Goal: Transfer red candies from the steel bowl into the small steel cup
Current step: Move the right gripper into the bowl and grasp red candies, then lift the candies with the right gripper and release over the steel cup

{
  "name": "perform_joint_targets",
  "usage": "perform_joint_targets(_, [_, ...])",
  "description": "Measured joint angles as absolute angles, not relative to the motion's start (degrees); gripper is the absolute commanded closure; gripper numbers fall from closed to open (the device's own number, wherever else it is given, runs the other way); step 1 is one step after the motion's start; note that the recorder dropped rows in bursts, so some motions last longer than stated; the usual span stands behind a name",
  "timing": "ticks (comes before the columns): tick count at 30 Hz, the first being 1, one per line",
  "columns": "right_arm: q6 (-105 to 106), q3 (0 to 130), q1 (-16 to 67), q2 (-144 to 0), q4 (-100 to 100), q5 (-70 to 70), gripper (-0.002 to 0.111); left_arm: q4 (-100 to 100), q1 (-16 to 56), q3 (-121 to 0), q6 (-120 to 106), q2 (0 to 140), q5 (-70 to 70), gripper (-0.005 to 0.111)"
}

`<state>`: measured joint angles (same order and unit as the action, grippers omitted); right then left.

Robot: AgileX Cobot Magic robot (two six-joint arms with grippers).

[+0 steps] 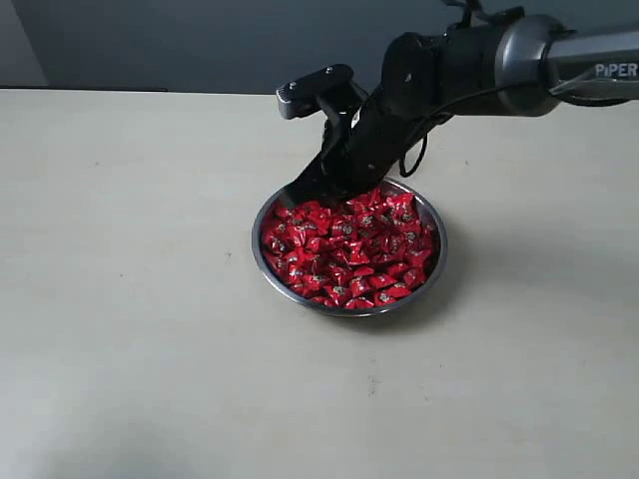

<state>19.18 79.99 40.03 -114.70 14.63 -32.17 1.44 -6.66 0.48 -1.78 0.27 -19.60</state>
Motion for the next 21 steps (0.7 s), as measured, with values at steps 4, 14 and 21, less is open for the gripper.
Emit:
perform_joint_targets(4, [19.2, 80.0, 40.0, -113.5, 15.1, -32.7, 0.108, 1.4, -6.7, 0.5, -1.8, 0.3, -19.6, 0.106])
perform_joint_targets(14, [19.2, 80.0, 40.0, -113.2, 15.5, -33.7, 0.108, 1.4, -6.7, 0.5, -1.8, 0.3, -19.6, 0.106])
perform_joint_targets(21, [19.3, 80.0, 40.0, -113.2, 16.7, -33.7, 0.108, 1.4, -6.7, 0.5, -1.8, 0.3, -19.6, 0.106])
